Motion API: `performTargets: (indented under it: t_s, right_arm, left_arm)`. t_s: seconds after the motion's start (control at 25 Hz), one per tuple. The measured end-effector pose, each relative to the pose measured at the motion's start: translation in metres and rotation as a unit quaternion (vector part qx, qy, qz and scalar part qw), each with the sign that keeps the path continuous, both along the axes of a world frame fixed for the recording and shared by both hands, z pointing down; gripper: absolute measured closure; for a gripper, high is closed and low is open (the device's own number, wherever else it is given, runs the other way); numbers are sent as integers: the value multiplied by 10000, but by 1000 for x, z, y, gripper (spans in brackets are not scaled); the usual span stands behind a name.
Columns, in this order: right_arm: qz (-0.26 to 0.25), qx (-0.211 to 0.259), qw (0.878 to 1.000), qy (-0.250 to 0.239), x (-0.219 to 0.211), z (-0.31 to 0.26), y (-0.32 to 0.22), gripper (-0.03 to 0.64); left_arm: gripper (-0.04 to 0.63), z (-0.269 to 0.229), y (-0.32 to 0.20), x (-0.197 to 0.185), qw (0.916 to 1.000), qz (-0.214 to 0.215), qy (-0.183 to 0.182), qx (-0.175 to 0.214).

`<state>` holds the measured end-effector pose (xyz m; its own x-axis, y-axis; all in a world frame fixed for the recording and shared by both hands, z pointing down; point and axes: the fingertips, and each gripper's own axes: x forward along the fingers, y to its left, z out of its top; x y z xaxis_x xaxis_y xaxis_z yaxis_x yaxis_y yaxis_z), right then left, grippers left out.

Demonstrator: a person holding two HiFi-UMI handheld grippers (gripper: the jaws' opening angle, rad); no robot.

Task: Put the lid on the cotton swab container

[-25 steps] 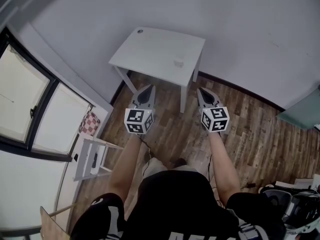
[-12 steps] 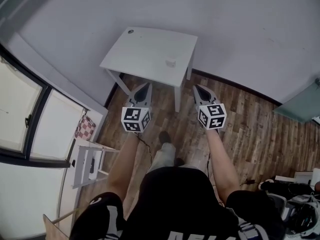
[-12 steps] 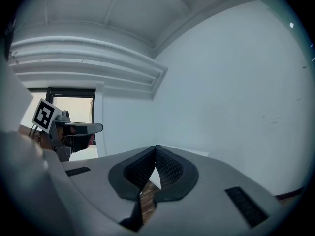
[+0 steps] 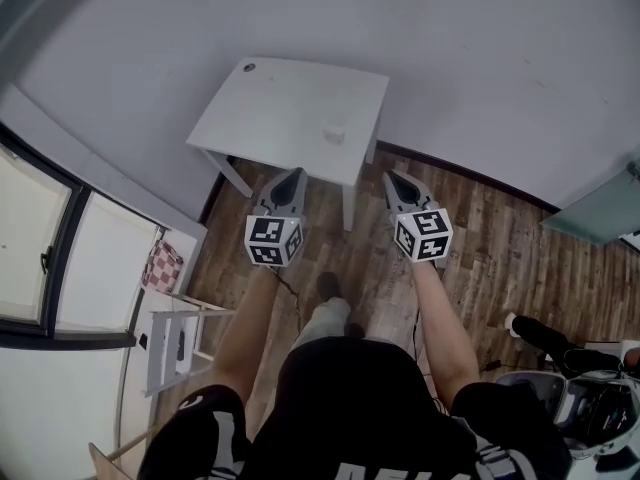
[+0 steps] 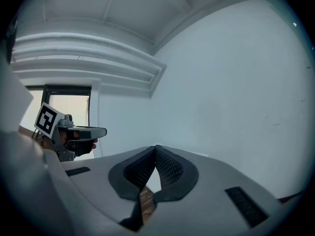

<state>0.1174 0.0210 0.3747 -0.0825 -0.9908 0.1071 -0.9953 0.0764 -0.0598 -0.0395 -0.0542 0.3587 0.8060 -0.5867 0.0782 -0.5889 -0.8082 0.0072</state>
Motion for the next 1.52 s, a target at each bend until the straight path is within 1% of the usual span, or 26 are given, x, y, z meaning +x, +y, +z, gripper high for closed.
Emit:
performTargets:
  t_s: [0.44, 0.76, 1.16, 1.36, 1.52]
  right_arm:
    - [-147, -257, 9995, 50, 13, 14, -98, 603]
    - [-95, -370, 9993, 2, 24, 21, -156, 603]
    - [57, -444, 9990, -28, 34, 21, -194, 603]
    - [137, -544, 9984, 23, 41, 26, -200, 603]
    - [131, -592, 9982, 15, 50, 29, -207, 603]
  left_arm:
    - [569, 22, -96, 11, 9997, -63, 91, -239]
    - [569, 33, -151, 23, 9993, 47, 70, -357]
    - [569, 47, -195, 29, 9986, 151, 124, -500]
    - [569, 53, -203, 31, 9981, 191, 124, -574]
    - [569, 57, -210, 36, 9980, 106, 49, -616]
